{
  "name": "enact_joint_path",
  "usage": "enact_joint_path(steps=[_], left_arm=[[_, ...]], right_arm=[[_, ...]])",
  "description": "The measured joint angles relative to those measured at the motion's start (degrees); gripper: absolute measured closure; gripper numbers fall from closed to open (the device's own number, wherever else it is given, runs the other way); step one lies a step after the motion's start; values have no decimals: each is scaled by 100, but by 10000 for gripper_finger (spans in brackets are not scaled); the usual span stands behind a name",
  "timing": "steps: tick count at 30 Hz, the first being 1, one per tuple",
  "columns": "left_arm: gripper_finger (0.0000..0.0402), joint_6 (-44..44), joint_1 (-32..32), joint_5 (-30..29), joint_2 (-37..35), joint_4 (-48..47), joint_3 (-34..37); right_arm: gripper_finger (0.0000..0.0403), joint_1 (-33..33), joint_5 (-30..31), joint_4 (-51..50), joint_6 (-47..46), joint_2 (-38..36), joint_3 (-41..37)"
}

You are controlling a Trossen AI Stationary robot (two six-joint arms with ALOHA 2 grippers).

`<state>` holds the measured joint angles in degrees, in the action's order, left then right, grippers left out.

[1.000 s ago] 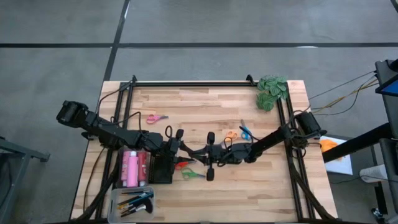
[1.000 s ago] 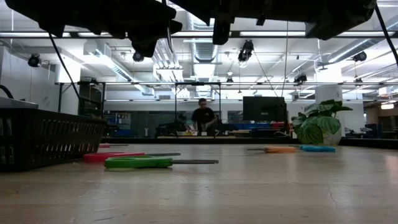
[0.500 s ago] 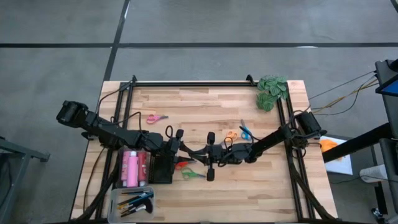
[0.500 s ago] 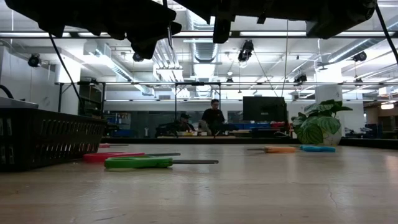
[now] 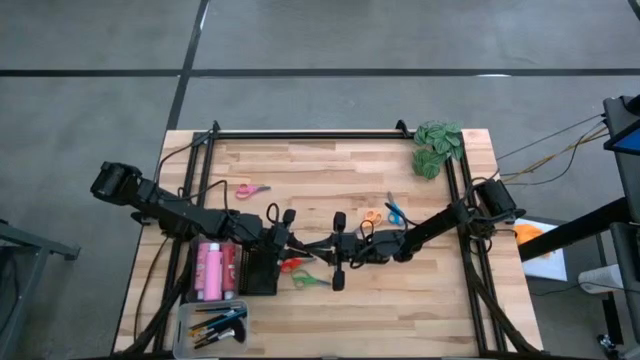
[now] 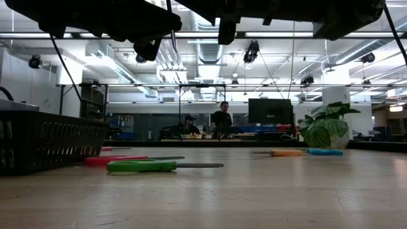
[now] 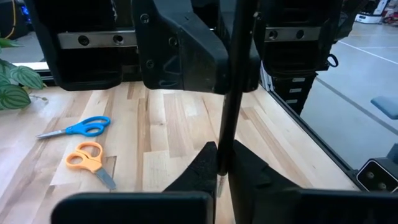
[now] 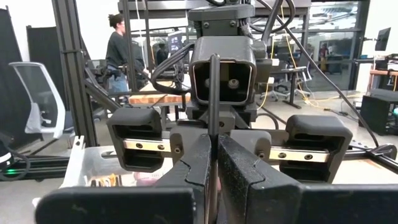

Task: Pick & Place Paint Supplies
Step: Put the silver paint brush into the transparent bin

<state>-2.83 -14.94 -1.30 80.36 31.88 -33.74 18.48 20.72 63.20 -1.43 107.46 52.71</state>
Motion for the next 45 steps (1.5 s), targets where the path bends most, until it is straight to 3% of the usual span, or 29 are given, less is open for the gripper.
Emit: enact_joint_path(steps=[25,29,39,45], left_arm=[[393,-20,0,4,0,-2,0],[393,-41,2,4,0,-24,4],[393,-40,4,2,0,-24,7],[393,-37,2,3,0,-20,7]], right_arm=[[382,0,-12,0,13,-4,0],[351,0,-14,16,11,-8,0],[228,0,-16,18,-292,-15,0],[196,0,-15,8,-298,-78,0]])
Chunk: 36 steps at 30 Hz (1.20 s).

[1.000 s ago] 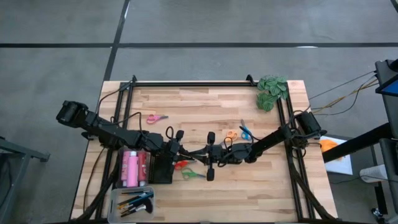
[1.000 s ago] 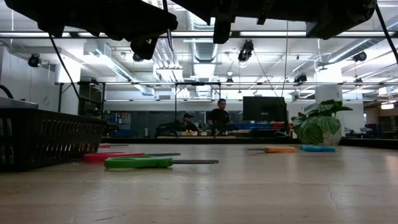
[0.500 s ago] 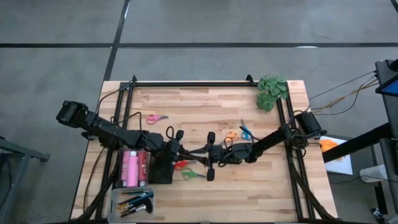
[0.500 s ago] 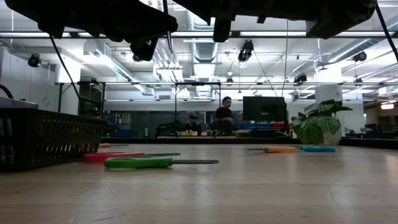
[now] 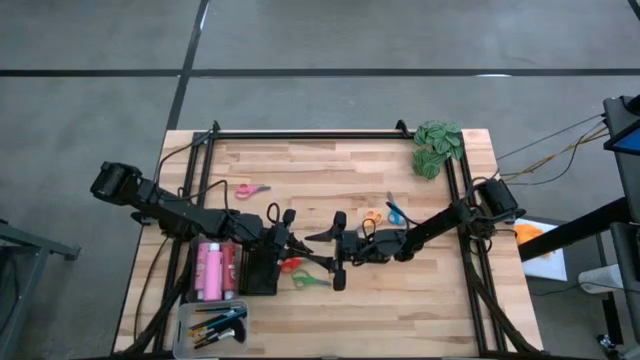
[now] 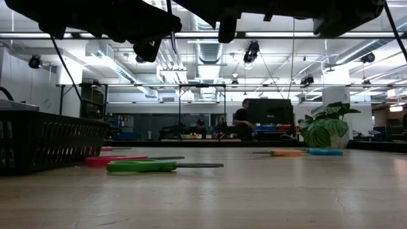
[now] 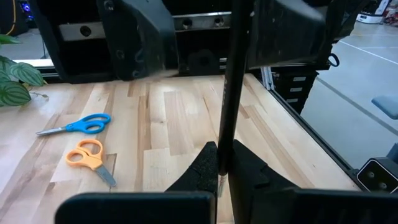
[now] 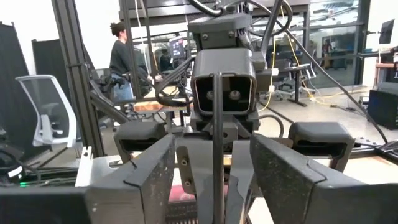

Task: Pick & Place Paint Supplies
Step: Put the silver paint brush into the transparent bin

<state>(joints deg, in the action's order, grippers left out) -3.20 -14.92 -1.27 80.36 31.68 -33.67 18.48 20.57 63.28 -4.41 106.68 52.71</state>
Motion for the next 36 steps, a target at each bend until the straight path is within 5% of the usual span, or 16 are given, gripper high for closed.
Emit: enact_joint_path(steps=[15,29,36], left_arm=[[394,20,0,2,0,-24,0],[394,17,-2,2,0,-30,-6],[394,17,-2,2,0,-26,-13]], right_arm=[[194,44,-1,-722,-320,-290,0],[194,58,3,-4622,-1319,-2171,7],[194,233,56,-4695,-1183,-2998,-133]])
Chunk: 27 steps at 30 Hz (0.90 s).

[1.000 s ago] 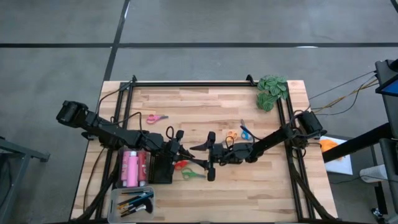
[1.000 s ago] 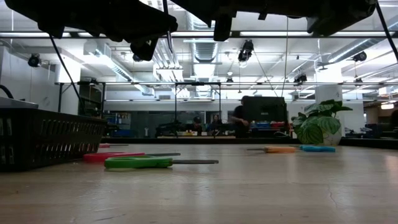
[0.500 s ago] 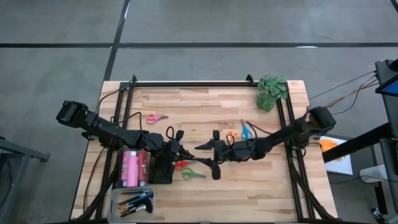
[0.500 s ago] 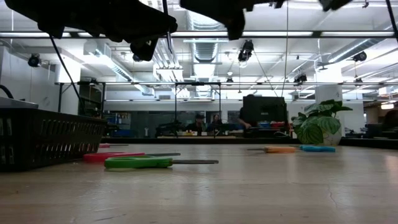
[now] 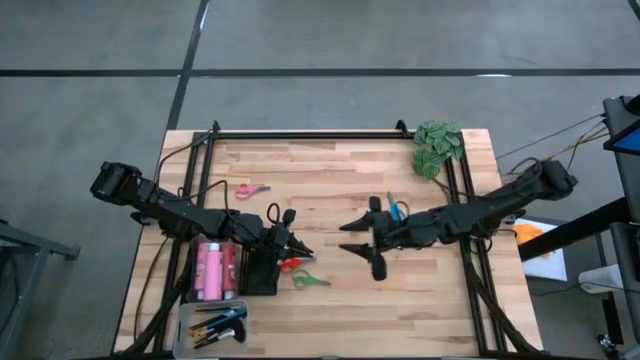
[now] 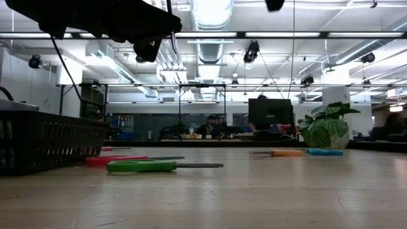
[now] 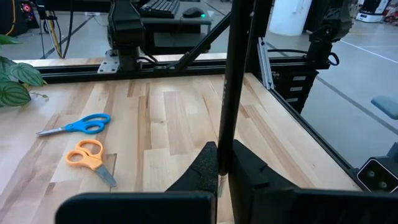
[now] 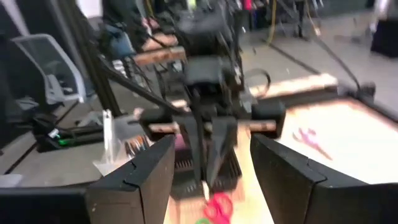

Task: Pick & Place Paint Supplies
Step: Put the silver paint brush into the transparent bin

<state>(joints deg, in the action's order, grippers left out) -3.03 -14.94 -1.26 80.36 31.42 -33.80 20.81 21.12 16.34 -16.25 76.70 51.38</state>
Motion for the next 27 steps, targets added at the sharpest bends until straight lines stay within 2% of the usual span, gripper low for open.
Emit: enact_joint_path(steps=[4,10,27], left_arm=[[394,0,0,0,0,0,0],[394,0,0,0,0,-2,0],[394,-2,0,-22,0,-1,0]], right_arm=[[194,150,4,73,441,-375,-169],[194,289,3,111,468,-751,-582],[194,285,0,232,484,-769,-737]])
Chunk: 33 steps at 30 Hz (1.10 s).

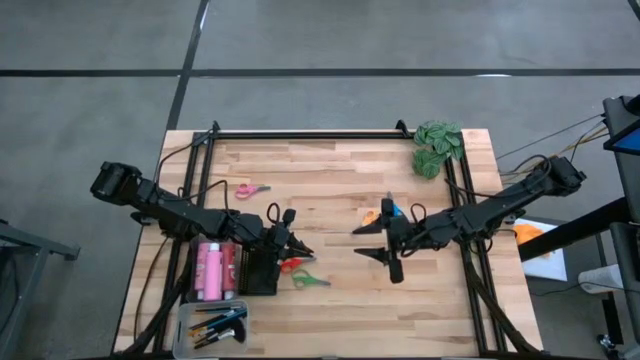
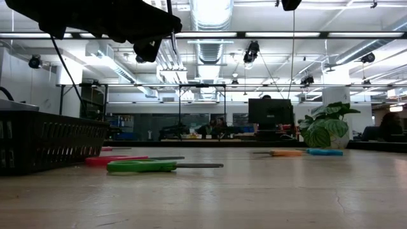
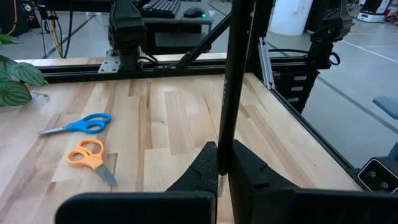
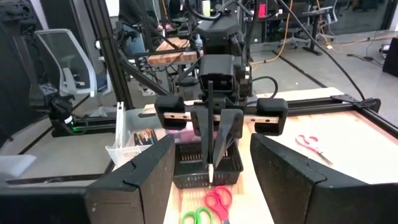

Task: Pick & Place Paint Supplies
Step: Put the silver paint brush into the transparent bin

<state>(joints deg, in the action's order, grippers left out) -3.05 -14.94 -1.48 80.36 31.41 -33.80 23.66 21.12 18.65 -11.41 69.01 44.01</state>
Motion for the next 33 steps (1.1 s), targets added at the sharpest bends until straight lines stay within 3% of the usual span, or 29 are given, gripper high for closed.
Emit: enact_joint_path(steps=[8,14,19,23,28,33], left_arm=[[394,-376,0,-1,-120,-52,-4],[394,-746,-92,-1,-762,-936,-11],[394,-796,-552,-17,-1362,-2881,-574],[394,-1161,-1110,-315,-1432,-4658,-1335],[394,-2627,-1614,-545,-1242,-6817,-2423],[394,-4369,-1892,-414,-983,-8219,-3069]], right_arm=[[194,-4,-9,-46,-14,9,0],[194,-4,-9,-65,-15,9,2],[194,-4,-9,-87,-12,9,0],[194,-4,-9,-87,-13,9,1],[194,-4,-9,-134,-12,9,2],[194,-4,-9,-137,-12,9,1]])
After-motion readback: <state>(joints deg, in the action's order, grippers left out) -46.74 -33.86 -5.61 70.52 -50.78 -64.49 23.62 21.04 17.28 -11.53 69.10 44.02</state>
